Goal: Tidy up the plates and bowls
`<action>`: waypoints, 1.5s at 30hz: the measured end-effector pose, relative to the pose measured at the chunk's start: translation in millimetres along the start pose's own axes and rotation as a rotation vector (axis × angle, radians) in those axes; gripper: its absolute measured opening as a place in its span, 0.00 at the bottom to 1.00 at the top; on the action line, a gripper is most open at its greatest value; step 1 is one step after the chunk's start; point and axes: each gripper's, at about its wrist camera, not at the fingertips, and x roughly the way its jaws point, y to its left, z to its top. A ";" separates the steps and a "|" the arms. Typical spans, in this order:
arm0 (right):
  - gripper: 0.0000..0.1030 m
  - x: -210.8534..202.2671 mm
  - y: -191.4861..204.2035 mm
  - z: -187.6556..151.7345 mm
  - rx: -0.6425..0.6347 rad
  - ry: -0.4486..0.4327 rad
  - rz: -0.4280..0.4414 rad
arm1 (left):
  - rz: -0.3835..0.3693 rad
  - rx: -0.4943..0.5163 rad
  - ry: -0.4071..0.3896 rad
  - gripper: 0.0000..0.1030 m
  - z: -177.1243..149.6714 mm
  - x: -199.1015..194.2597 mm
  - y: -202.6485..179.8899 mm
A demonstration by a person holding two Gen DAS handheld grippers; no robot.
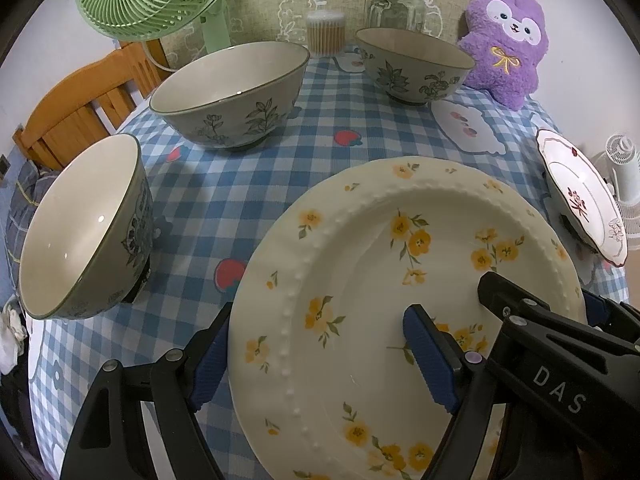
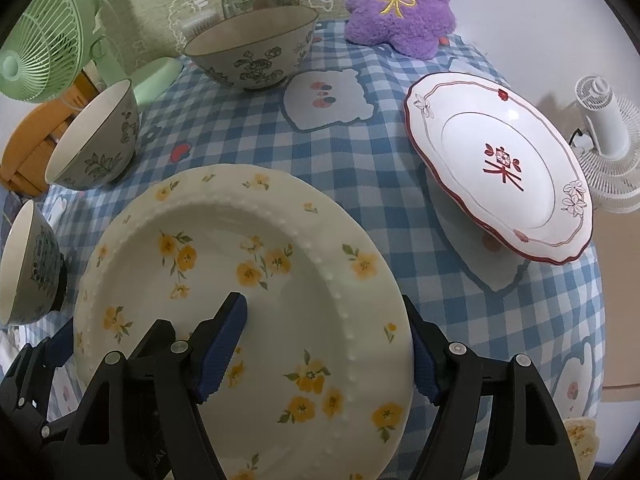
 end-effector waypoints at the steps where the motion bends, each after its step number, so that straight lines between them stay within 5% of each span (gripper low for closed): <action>1: 0.74 0.0 0.3 0.0 -0.002 0.001 0.000 | -0.001 -0.002 0.003 0.80 -0.2 -0.4 0.1; 45: 0.74 -131.7 27.2 -33.7 0.045 -0.136 -0.016 | -0.037 0.031 -0.133 0.79 -13.0 -118.6 27.2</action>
